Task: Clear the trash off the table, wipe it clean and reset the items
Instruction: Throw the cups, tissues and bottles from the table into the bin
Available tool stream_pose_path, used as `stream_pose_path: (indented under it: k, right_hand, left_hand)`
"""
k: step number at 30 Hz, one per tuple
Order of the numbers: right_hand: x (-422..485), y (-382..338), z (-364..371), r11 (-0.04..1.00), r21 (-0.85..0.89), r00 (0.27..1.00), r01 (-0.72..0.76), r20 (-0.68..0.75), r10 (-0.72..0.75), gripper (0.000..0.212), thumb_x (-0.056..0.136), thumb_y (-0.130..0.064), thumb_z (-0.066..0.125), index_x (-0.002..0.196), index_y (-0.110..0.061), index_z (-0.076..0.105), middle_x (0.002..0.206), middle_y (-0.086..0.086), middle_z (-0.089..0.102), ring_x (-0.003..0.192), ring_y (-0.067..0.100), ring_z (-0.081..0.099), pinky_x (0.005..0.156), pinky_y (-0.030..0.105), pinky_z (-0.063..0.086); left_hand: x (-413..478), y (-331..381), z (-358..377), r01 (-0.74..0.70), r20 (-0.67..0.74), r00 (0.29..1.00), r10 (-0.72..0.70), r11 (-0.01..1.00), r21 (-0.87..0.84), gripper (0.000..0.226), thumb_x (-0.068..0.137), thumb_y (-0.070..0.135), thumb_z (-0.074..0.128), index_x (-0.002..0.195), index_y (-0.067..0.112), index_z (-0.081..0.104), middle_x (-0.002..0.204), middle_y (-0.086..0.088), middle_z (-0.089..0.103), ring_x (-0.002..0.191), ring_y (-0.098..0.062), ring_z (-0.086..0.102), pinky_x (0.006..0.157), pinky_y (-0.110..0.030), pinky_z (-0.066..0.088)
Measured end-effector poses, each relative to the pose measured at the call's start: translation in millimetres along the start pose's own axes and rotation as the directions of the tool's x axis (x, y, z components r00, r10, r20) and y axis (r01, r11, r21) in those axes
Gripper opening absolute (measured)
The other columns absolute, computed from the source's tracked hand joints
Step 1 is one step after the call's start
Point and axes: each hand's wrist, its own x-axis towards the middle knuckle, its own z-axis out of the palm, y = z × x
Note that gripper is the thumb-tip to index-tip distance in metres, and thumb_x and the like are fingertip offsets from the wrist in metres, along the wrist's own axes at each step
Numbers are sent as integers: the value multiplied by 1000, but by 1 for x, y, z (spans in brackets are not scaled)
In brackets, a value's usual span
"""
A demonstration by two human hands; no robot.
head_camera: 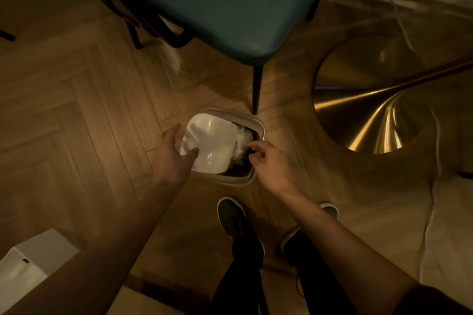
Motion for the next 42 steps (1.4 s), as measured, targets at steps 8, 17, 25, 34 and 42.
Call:
stream_pose_path:
  k: [8, 17, 25, 34, 42]
  right_hand:
    - [-70, -122, -82, 983, 105, 987, 154, -67, -147, 14, 96, -17, 56, 105, -23, 65, 94, -17, 59, 85, -8, 52, 65, 10, 40]
    - [-188, -230, -221, 919, -45, 873, 392, -298, -387, 11, 83, -6, 63, 87, -12, 72, 83, 0, 71, 75, 8, 61, 68, 11, 42]
    - [-277, -150, -348, 978, -61, 894, 198, -398, -205, 16, 86, -7, 58, 84, -18, 70, 74, 5, 70, 69, 21, 65, 69, 33, 52]
    - [-354, 14, -483, 998, -6, 766, -67, -641, 48, 11, 87, -12, 58, 88, -20, 66, 80, -3, 65, 71, 10, 62, 65, 26, 49]
    - [-337, 88, -534, 944, -174, 745, -282, -659, 101, 51, 89, -40, 57, 137, -23, 48, 135, 9, 38, 118, 30, 47, 85, 44, 51]
  left_hand:
    - [-71, 123, -73, -157, 73, 981, 179, 960, -232, 18, 93, 12, 57, 105, 25, 64, 95, 10, 69, 82, -6, 66, 77, -34, 56]
    - [-176, 304, -152, -389, 72, 897, 436, 857, -339, 17, 94, 9, 56, 91, 21, 68, 68, 4, 62, 59, -7, 55, 56, -24, 45]
    - [-245, 393, -95, -521, 231, 781, 580, 810, -271, 15, 92, 11, 58, 89, 17, 71, 44, 12, 44, 46, -4, 40, 52, -21, 35]
    - [-313, 492, 33, -662, 477, 612, 630, 738, -126, 20, 91, 10, 56, 101, 19, 69, 89, 4, 69, 65, -2, 63, 52, -11, 45]
    - [-308, 553, 151, -882, 559, 454, 694, 439, 172, 58, 83, 33, 69, 137, 24, 52, 145, -5, 40, 129, -23, 43, 102, -36, 41]
